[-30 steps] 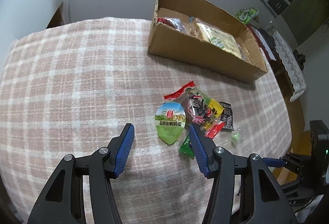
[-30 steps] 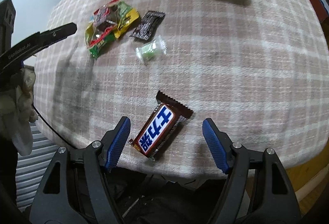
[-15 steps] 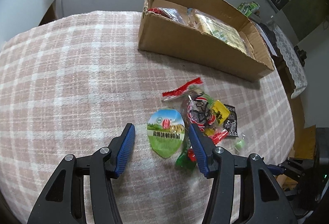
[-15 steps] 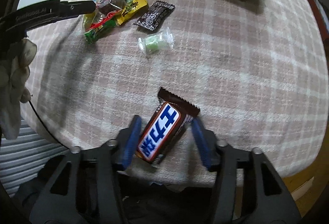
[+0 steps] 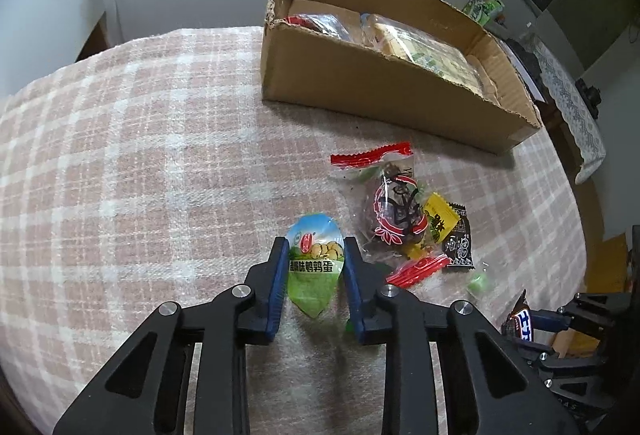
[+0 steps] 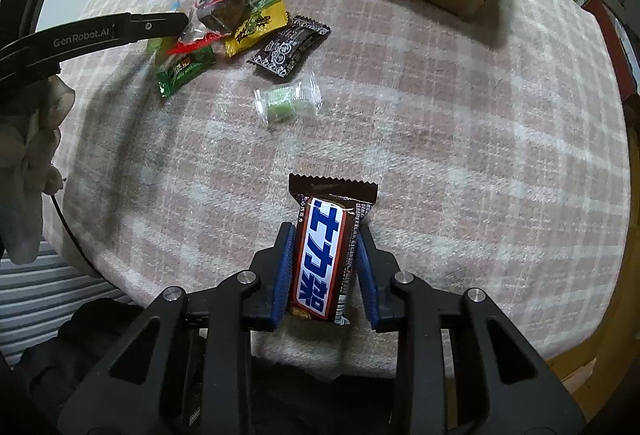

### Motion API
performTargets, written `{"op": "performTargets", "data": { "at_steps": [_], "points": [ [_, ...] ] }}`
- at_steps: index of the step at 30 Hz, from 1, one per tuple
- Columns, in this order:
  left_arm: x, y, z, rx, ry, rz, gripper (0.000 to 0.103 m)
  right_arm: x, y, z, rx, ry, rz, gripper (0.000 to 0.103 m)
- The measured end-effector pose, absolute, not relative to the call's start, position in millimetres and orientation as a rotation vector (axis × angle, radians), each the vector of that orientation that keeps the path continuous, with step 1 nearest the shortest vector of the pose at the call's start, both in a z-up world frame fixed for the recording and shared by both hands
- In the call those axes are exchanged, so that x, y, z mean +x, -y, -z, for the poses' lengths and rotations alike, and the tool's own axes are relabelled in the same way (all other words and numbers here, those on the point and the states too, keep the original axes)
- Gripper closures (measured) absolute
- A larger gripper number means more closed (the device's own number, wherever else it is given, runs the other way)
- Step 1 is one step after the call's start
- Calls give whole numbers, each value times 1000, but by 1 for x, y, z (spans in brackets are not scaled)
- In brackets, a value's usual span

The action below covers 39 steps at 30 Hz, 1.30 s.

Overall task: Organize snacks
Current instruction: 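Carry the jelly cup over the box with the left gripper while the right carries the Snickers bar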

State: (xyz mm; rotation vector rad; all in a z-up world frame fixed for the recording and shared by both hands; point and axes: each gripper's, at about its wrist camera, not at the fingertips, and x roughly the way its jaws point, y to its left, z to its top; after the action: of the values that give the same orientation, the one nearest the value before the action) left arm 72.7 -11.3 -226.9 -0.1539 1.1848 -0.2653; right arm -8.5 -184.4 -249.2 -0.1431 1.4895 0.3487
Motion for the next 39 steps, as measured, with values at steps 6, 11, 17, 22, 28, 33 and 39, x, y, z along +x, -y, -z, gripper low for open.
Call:
{"op": "performTargets", "data": {
  "at_steps": [6, 11, 17, 22, 28, 33, 39],
  "points": [
    [69, 6, 223, -174, -1179, 254, 79, -3, 196, 239, -100, -1470, -334, 72],
    [65, 2, 215, -183, -1168, 257, 79, 12, 211, 223, -59, -1444, -326, 72],
    [61, -7, 201, -202, -1144, 262, 80, 25, 223, 206, -29, -1399, -321, 72],
    [68, -8, 184, -206, -1107, 270, 80, 46, 235, 187, -2, -1342, -311, 72],
    [86, -2, 160, -197, -1057, 286, 79, 70, 240, 164, -9, -1263, -288, 72],
    [103, 3, 147, -187, -1023, 294, 80, 97, 243, 150, -14, -1213, -274, 72],
    [126, 10, 136, -169, -997, 302, 80, 126, 242, 142, -39, -1177, -264, 72]
  ]
}}
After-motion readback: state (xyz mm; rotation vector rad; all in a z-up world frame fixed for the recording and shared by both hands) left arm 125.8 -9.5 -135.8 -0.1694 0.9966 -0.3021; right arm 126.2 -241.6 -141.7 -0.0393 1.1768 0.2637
